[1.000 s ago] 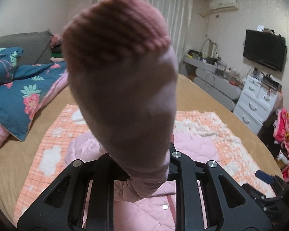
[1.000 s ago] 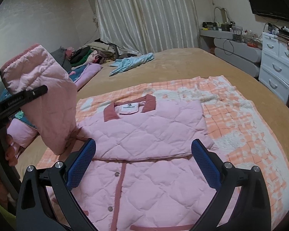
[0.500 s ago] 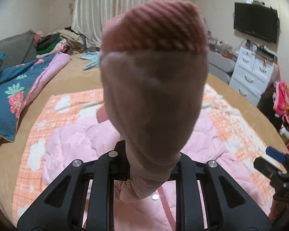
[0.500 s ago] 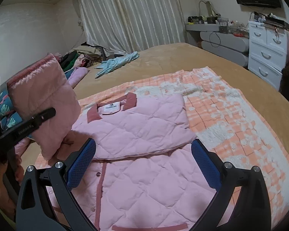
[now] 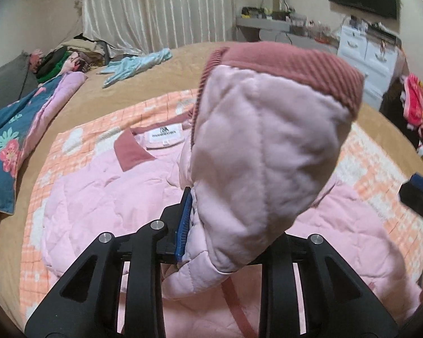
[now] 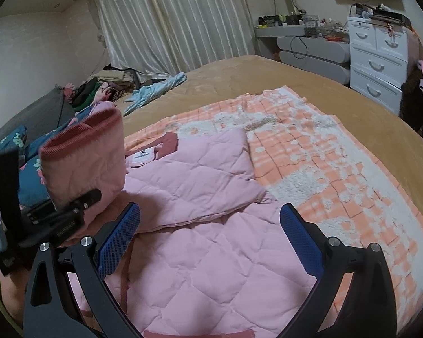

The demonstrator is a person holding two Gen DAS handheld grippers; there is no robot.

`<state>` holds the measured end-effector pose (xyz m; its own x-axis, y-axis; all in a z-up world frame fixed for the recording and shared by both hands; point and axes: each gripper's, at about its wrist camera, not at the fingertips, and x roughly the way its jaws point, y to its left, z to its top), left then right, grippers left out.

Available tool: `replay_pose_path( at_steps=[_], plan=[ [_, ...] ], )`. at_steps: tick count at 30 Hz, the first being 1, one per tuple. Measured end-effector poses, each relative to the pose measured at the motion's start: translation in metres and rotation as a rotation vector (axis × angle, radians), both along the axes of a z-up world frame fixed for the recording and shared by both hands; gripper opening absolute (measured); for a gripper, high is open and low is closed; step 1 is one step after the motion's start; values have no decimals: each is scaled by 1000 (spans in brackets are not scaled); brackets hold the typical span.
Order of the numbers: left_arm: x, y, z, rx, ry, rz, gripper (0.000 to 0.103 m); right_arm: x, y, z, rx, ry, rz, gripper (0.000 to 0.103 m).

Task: Fold large clothes
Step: 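Fold the held sleeve across the jacket front with the left tool, release, then grasp the folded sleeve's mauve cuff with the right tool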

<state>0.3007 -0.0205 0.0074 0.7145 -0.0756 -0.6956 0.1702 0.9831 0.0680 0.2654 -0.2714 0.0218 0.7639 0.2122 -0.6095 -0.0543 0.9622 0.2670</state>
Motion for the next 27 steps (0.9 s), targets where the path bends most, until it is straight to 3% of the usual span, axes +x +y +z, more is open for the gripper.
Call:
replay_pose_path(
  at_steps=[1, 3, 4, 5, 12, 14, 18, 21, 27],
  plan=[
    [2, -2, -4, 10, 9, -5, 20, 1, -2, -2, 2, 3, -6, 99],
    [2, -11, -13, 27, 31, -25, 31, 2, -6, -4, 5, 9, -15, 99],
    [3, -13, -16, 25, 43, -37, 44, 3, -8, -6, 6, 13, -19, 99],
    [2, -18, -21, 38, 58, -53, 50, 4, -10, -7, 7, 17, -22, 99],
    [-13, -31, -44, 120, 129, -123, 69, 7, -16, -14, 5, 36, -38, 99],
    [-22, -25, -47, 111, 151, -152, 84, 9, -15, -17, 0, 43, -39, 99],
    [-39, -11, -48, 92, 183, -190, 89, 12, -11, -23, -6, 57, -35, 99],
    [-46, 8, -46, 29, 207, -178, 92, 15, -3, -28, -13, 76, -17, 99],
    [-49, 54, -28, -46, 155, -91, 94, 21, 27, -43, 1, 136, 63, 99]
  ],
)
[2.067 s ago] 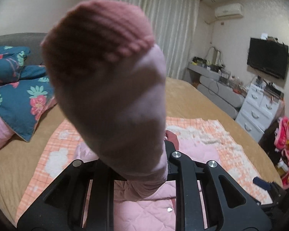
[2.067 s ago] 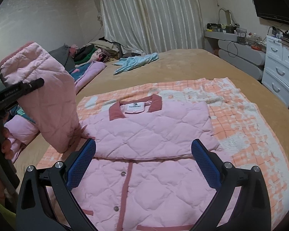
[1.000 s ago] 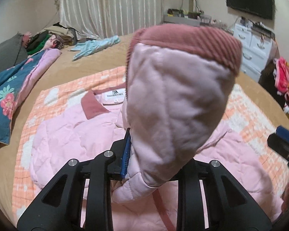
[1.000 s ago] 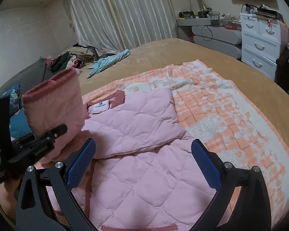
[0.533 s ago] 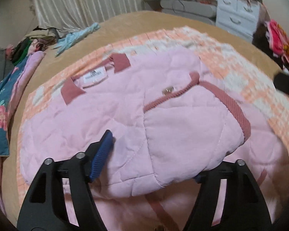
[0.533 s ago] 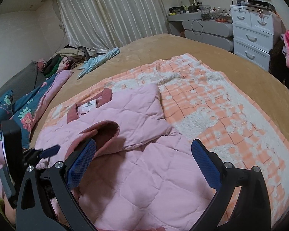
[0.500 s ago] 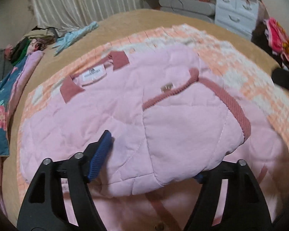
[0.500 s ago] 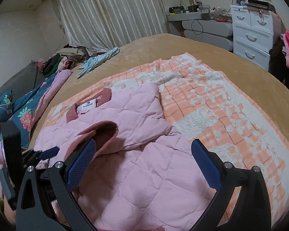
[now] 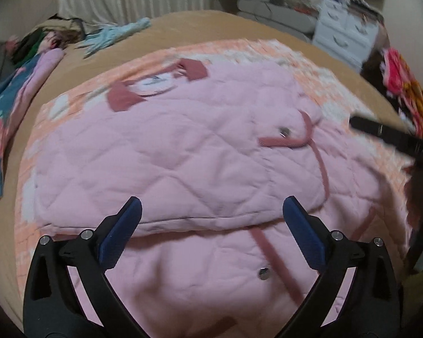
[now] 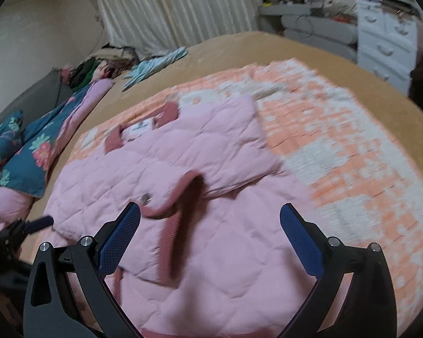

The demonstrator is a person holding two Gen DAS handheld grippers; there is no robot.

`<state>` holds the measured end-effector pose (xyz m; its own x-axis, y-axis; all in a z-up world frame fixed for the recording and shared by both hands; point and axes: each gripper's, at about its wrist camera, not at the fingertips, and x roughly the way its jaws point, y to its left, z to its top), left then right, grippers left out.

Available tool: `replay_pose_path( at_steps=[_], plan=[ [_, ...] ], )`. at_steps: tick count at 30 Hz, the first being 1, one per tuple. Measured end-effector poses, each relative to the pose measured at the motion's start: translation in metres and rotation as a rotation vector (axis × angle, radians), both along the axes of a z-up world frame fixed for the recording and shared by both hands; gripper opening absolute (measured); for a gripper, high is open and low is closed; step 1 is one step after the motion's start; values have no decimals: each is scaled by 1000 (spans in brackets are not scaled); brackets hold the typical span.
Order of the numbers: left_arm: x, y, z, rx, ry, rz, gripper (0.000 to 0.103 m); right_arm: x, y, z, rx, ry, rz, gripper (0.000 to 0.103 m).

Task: Fold large clothes
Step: 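Grasp the folded sleeve's mauve cuff with the right tool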

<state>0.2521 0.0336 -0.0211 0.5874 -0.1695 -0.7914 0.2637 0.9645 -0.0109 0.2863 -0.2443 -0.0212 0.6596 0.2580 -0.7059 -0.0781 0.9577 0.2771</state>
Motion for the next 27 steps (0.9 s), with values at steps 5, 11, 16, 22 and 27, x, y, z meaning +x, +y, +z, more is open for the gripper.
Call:
replay_pose_path(
  at_steps=[5, 11, 16, 22, 27],
  plan=[
    [6, 44, 8, -25, -34, 106, 94, 6, 28, -18, -15, 56, 49, 99],
    [18, 94, 7, -26, -68, 220, 94, 17, 56, -38, -4, 107, 87, 99],
    [28, 122, 5, -60, -80, 268, 94, 27, 68, -49, 2, 131, 87, 98],
    [45, 142, -4, -101, -72, 304, 94, 36, 67, -65, 40, 155, 67, 98],
    [56, 151, -4, -120, -85, 317, 94, 38, 65, -75, 74, 151, 59, 96]
  ],
)
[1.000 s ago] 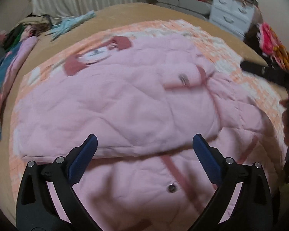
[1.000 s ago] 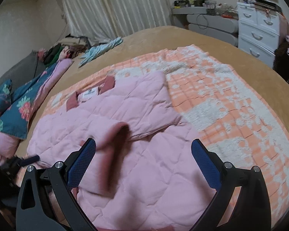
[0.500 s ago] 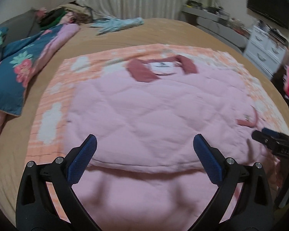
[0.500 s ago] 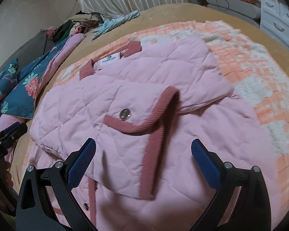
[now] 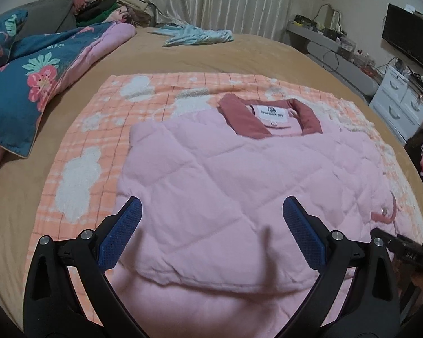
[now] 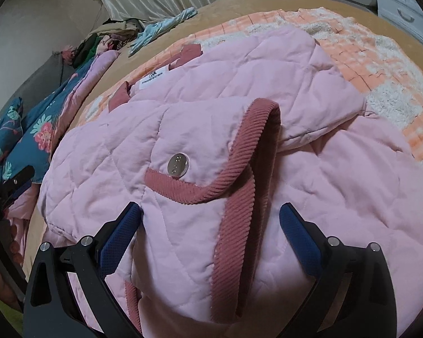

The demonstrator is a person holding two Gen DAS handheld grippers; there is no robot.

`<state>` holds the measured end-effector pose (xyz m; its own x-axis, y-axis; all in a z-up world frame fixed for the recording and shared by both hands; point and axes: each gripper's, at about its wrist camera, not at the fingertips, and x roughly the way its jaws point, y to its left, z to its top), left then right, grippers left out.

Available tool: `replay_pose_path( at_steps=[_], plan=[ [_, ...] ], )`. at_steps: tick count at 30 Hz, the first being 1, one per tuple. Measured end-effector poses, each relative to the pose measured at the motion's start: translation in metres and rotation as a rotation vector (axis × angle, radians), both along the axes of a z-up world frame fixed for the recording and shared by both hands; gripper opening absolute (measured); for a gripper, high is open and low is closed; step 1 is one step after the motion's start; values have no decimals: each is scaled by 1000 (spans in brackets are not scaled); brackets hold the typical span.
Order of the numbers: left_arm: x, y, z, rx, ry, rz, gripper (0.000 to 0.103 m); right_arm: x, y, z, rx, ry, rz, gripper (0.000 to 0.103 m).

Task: Fold large clothes
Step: 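Grasp the folded sleeve's mauve cuff with the right tool, then straighten the sleeve cuff with the right tool and release it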

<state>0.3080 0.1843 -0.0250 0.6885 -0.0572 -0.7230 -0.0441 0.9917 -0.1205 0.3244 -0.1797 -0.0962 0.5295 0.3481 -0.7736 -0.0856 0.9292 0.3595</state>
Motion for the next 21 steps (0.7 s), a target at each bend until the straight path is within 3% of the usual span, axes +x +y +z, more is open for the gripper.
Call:
replay_pose_path(
  at_steps=[2, 3, 5, 7, 10, 16, 21],
  plan=[
    [4, 4, 1, -7, -6, 11, 94, 0, 4, 2, 7, -18, 22, 75],
    [5, 7, 1, -14, -9, 15, 94, 0, 6, 4, 9, -26, 30, 71],
    [6, 10, -1, -14, -8, 21, 94, -2, 10, 10, 13, -53, 59, 39],
    [6, 13, -2, -11, -10, 23, 94, -5, 18, 21, -5, -98, 86, 24],
    [7, 21, -3, -23, -11, 38, 94, -8, 30, 49, -75, -203, 129, 18],
    [11, 35, 1, -56, -30, 76, 94, 13, 42, 120, -179, -397, 224, 18],
    [17, 35, 2, -54, -40, 71, 94, 50, 43, 134, -265, -422, 249, 18]
  ],
)
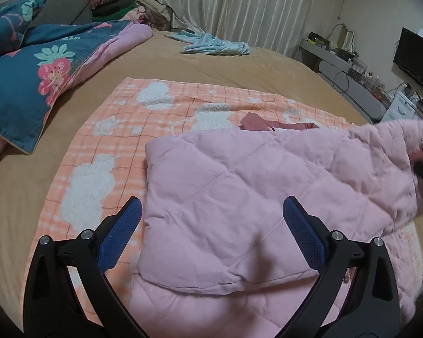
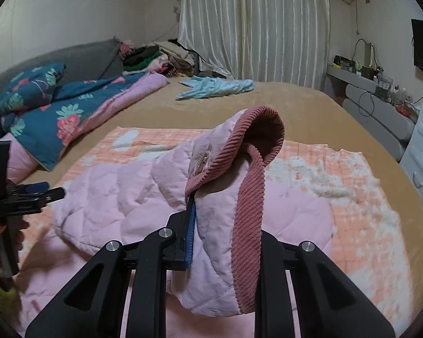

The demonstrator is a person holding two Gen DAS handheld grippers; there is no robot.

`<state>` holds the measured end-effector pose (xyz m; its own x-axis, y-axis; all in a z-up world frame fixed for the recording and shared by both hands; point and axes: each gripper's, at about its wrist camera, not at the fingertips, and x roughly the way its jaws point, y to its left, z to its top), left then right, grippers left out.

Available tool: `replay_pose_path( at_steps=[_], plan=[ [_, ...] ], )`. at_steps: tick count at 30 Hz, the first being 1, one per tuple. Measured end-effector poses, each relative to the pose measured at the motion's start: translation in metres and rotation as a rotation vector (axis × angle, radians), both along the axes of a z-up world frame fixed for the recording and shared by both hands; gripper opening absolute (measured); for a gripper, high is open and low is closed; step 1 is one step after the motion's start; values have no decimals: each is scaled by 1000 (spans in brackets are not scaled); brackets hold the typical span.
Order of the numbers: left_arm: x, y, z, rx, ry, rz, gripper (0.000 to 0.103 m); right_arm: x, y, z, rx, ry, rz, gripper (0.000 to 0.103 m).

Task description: Fold large clothes

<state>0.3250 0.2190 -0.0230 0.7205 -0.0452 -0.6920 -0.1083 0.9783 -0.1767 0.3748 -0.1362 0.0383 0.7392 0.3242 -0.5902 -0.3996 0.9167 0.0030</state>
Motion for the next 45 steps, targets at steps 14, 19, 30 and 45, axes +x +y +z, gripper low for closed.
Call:
replay_pose_path(
  at_steps=[14, 19, 30, 45],
  plan=[
    [15, -38, -19, 7, 49, -141, 82, 36, -7, -51, -21, 131, -83, 22],
    [17, -50, -29, -2, 76, -192, 73, 36, -9, -60, -43, 144, -109, 32],
    [24, -46, -57, -37, 152, -191, 74, 16, -11, -59, -137, 61, -158, 70],
    [24, -48, -66, -7, 172, -180, 74, 23, 60, -127, -174, 324, -41, 80]
  ],
)
